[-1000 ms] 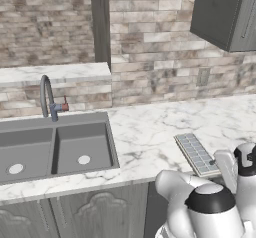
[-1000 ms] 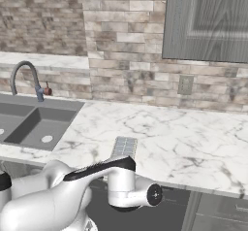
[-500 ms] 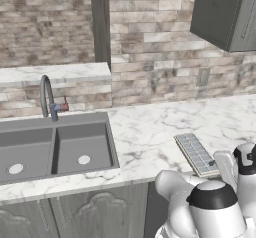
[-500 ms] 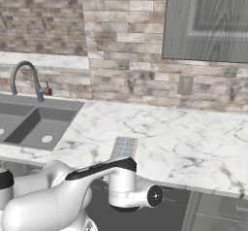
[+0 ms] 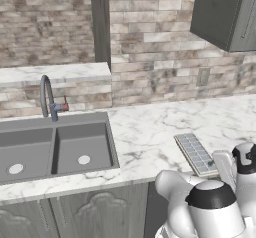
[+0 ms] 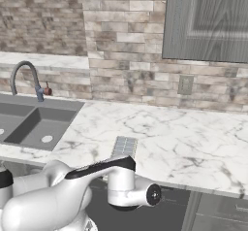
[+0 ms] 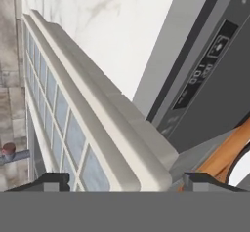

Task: The ice cube tray has been filled with water. Take the tray and place it in the freezer to make ice. Close the freezer door after placing the tray.

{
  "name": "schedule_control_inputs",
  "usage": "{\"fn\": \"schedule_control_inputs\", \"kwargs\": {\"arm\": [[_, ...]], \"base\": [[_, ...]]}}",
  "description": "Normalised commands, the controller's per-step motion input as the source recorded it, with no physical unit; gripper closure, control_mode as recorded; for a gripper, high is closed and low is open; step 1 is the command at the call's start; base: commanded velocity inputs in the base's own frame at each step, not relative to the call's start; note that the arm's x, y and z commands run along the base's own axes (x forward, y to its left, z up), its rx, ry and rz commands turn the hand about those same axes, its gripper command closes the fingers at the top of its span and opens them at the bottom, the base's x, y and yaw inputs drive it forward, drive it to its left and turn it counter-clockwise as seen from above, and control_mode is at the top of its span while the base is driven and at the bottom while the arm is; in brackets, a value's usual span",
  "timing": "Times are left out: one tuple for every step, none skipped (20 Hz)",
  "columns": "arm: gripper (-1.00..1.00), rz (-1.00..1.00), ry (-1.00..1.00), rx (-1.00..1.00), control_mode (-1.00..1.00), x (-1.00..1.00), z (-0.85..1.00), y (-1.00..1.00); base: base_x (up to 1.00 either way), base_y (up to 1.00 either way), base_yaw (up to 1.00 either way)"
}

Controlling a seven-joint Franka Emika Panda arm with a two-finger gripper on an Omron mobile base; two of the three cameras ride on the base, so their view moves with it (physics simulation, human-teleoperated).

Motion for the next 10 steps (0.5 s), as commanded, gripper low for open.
{"fn": "schedule_control_inputs", "kwargs": {"arm": [[1.0,0.0,0.0,0.0,-1.0,0.06,0.0,0.06],[1.0,0.0,0.0,0.0,-1.0,0.06,0.0,0.0],[1.0,0.0,0.0,0.0,-1.0,0.07,0.0,0.0],[1.0,0.0,0.0,0.0,-1.0,0.12,0.0,0.0],[1.0,0.0,0.0,0.0,-1.0,0.12,0.0,0.0],[1.0,0.0,0.0,0.0,-1.0,0.04,0.0,0.0],[1.0,0.0,0.0,0.0,-1.0,0.0,0.0,0.0],[1.0,0.0,0.0,0.0,-1.0,0.0,0.0,0.0],[1.0,0.0,0.0,0.0,-1.0,0.0,0.0,0.0],[1.0,0.0,0.0,0.0,-1.0,0.0,0.0,0.0]], "base": [[0.0,0.0,0.0],[0.0,0.0,0.0],[0.0,0.0,0.0],[0.0,0.0,0.0],[0.0,0.0,0.0],[0.0,0.0,0.0],[0.0,0.0,0.0],[0.0,0.0,0.0],[0.0,0.0,0.0],[0.0,0.0,0.0]]}}
